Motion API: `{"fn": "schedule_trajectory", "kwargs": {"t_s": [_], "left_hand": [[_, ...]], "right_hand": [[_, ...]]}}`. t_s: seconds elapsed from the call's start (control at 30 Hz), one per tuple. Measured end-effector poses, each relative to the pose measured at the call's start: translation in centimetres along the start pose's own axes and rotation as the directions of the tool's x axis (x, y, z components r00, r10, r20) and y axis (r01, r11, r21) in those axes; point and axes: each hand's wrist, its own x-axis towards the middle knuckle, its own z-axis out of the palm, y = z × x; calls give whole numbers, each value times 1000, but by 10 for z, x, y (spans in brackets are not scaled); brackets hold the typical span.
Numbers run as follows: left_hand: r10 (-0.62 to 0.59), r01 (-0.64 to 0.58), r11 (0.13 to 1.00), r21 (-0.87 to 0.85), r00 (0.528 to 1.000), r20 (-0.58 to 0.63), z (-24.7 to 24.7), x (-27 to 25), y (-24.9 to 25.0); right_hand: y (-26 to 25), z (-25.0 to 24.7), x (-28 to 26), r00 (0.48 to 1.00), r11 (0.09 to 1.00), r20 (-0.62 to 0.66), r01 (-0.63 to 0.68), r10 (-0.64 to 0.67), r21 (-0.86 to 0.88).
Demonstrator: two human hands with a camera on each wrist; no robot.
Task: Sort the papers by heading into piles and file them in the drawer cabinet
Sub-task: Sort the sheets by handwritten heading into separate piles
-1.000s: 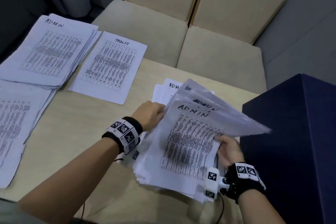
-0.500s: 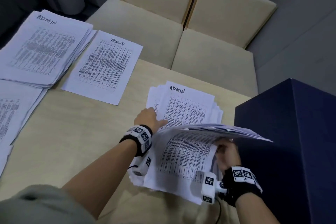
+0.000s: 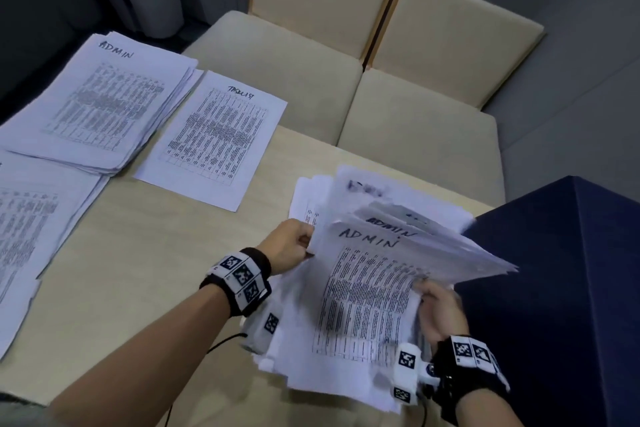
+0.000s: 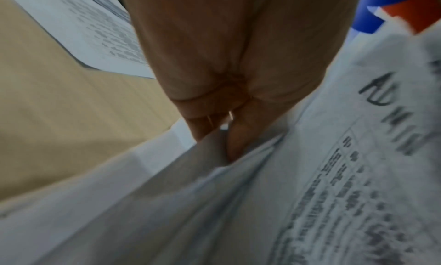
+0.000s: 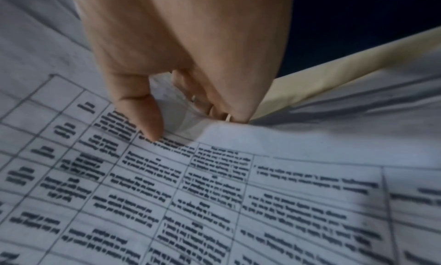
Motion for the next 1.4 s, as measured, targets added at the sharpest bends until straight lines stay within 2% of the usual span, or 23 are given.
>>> {"fn": "schedule_trajectory", "kwargs": {"t_s": [0.07, 0.13, 0.2, 0.23, 0.33, 0.4, 0.47, 0.5, 0.53, 0.6, 0.63, 0.7, 0.77, 0.8, 0.87, 0.9, 0.97, 1.0, 1.07, 1.13, 1.2, 1.33, 1.4], "left_hand": [[8, -6, 999, -34, 999, 52, 3, 0, -3], [2, -2, 998, -58, 1000, -7, 5, 3, -8], [-22, 11, 987, -160, 998, -64, 6, 3, -11], [-30, 18, 975, -224, 998, -52, 6, 4, -13], [-5, 19, 958, -286, 999, 48, 8, 0, -10], [65, -68, 984, -167, 998, -25, 11, -3, 0], [192, -205, 978, -41, 957, -218, 13, -8, 22], [252, -276, 961, -28, 912, -324, 11, -12, 38], [316, -355, 935, -20, 855, -410, 7, -17, 56], [394, -490, 870, -53, 756, -523, -2, -26, 90], [402, -537, 838, -96, 728, -556, -7, -29, 104], [373, -585, 787, -198, 705, -603, -14, -36, 122], [307, -587, 751, -302, 715, -628, -18, -39, 126], [274, -575, 738, -354, 734, -621, -18, -39, 123], [190, -501, 742, -446, 795, -576, -15, -34, 108], [142, -433, 783, -446, 823, -550, -12, -30, 98], [78, -282, 898, -338, 858, -508, -2, -17, 76], [48, -225, 925, -306, 868, -495, 5, -13, 67], [-2, -179, 924, -338, 881, -472, 13, -10, 56], [-9, -187, 903, -386, 891, -454, 13, -15, 50], [20, -219, 900, -378, 885, -466, 4, -27, 44], [59, -176, 967, -185, 859, -508, -27, -53, 18], [28, -144, 973, -181, 850, -526, -45, -67, 4]], "right_hand": [[1, 1, 3, 1000, 999, -23, 5, -6, -43], [2, 2, 0, 999, 998, -34, -13, 11, -61], [1, 0, -2, 999, 998, -46, -31, 29, -55], [-2, 0, -5, 998, 998, -59, -36, 33, -52], [-10, 4, -10, 998, 998, -41, 44, -42, 50], [-21, 13, -21, 986, 984, 35, 162, -165, 72], [-39, 31, -45, 950, 950, 96, 305, -298, -69], [-47, 39, -55, 915, 904, 74, 403, -396, -145], [-53, 46, -63, 854, 818, 24, 505, -520, -275], [-68, 58, -82, 762, 743, -37, 618, -647, -259], [-73, 62, -87, 724, 721, -59, 669, -687, -182], [-79, 70, -98, 681, 686, -76, 724, -728, -72], [-81, 75, -104, 638, 639, -41, 768, -769, -49], [-79, 75, -105, 644, 644, -23, 764, -765, -43], [-67, 71, -99, 714, 712, 26, 699, -699, -72], [-59, 69, -94, 754, 746, 56, 656, -654, -114], [-46, 65, -81, 815, 780, 143, 579, -561, -239], [-42, 65, -77, 842, 790, 160, 538, -515, -293], [-37, 65, -65, 881, 814, 103, 467, -461, -345], [-40, 67, -55, 878, 809, 82, 468, -472, -356], [-51, 76, -53, 848, 779, 130, 525, -514, -344], [-57, 107, -58, 815, 800, 270, 568, -513, -193], [-48, 127, -59, 806, 811, 364, 555, -467, -188]]}}
